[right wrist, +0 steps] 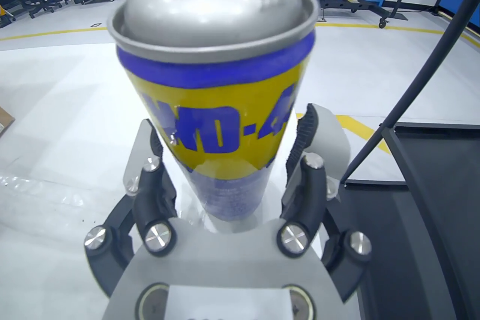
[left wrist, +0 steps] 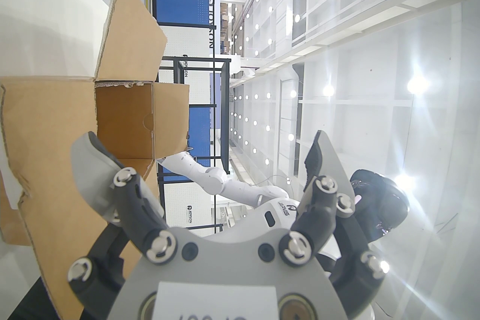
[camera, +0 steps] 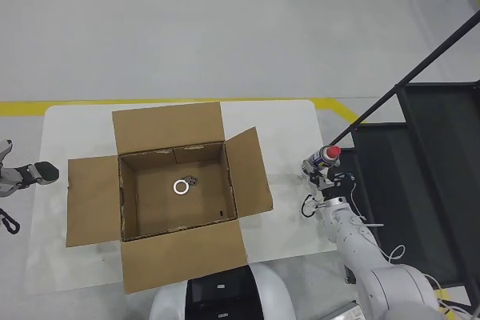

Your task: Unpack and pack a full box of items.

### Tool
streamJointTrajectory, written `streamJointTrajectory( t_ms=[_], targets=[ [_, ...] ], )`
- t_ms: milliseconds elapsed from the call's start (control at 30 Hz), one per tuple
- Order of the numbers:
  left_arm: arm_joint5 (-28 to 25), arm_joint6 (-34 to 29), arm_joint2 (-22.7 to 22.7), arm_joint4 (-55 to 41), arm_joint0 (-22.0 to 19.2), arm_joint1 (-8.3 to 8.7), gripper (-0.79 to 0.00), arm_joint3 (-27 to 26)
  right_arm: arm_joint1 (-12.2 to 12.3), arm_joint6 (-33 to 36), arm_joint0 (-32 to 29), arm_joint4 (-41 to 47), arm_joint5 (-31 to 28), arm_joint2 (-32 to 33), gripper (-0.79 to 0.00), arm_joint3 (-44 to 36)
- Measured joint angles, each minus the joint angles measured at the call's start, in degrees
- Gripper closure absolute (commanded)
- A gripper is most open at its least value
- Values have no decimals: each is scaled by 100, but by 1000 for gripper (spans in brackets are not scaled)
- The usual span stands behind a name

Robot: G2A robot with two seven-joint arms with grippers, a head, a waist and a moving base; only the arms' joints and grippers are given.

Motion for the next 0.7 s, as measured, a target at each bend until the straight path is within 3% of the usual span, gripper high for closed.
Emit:
streamJointTrajectory(
  t_ms=[200, 367, 533, 700],
  targets=[
    [0, 0, 0, 0, 0, 0, -785, 0, 131, -757, -256, -89, -42, 29, -785, -477],
    [0, 0, 0, 0, 0, 0, -785, 0, 295, -1181, -703, -403, 30, 83, -785, -1322],
    [0, 0, 0, 0, 0, 0, -785, 0, 477, -869, -1352, -731, 80, 287, -785, -2711],
    [0, 0, 0, 0, 0, 0, -785, 0, 600, 140, -2335, -811, 24, 598, -785, -4742]
  ],
)
